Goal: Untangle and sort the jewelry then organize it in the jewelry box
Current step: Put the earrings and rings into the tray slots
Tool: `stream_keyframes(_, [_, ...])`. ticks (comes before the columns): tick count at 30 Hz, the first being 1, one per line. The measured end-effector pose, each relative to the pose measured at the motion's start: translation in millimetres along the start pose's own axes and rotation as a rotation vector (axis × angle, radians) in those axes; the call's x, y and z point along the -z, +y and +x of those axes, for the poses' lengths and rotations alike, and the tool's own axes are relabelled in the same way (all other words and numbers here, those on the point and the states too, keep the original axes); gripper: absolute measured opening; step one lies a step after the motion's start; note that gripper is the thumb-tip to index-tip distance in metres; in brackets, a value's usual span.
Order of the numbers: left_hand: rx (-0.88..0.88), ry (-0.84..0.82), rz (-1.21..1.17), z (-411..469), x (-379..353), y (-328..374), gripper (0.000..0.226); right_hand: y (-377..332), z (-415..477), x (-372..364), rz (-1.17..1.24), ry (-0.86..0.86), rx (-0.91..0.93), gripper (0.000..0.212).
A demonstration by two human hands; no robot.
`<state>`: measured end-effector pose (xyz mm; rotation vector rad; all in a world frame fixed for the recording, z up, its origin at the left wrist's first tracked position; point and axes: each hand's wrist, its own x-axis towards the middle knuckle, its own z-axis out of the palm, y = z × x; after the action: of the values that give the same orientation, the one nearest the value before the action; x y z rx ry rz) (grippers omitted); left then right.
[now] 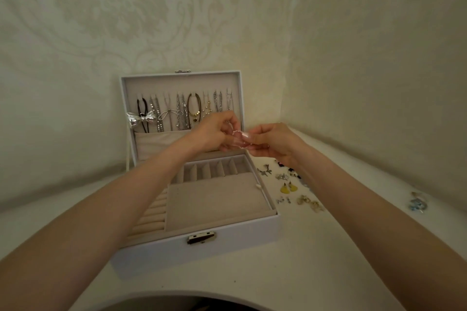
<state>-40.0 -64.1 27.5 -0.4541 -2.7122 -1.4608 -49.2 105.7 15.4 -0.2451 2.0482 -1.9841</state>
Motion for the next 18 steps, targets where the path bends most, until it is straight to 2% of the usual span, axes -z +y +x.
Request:
stream_keyframes(3, [0.006,-0.035,0.055,0,14,-6,0.021,3,-7,-2,0.012,-0.003,-0.026,0.012])
stream_keyframes(5, [-0.051,-0.066,0.198,1,20,-10,0.022,3,-13,-6,-0.050,0.021,-0.037,0.013])
stream_keyframes(7, [-0.104,-0.148,0.385,5,22,-14,0.021,2,-19,-14,-0.209,0.055,-0.024,0.013])
stream_keyframes(9, [-0.105,-0.224,0.538,8,18,-16,0.022,2,-20,-23,-0.469,0.113,0.024,0.012])
stream_keyframes(11, [-0.122,-0.271,0.611,10,14,-16,0.027,5,-19,-32,-0.667,0.185,0.084,0.011])
stream_keyframes(14, [-0.128,-0.321,0.630,11,11,-16,0.018,13,-17,-41,-0.798,0.232,0.129,0.006])
stream_keyframes(18, [-0.171,-0.300,0.700,10,9,-16,0.022,20,-21,-47,-0.917,0.241,0.186,0.016])
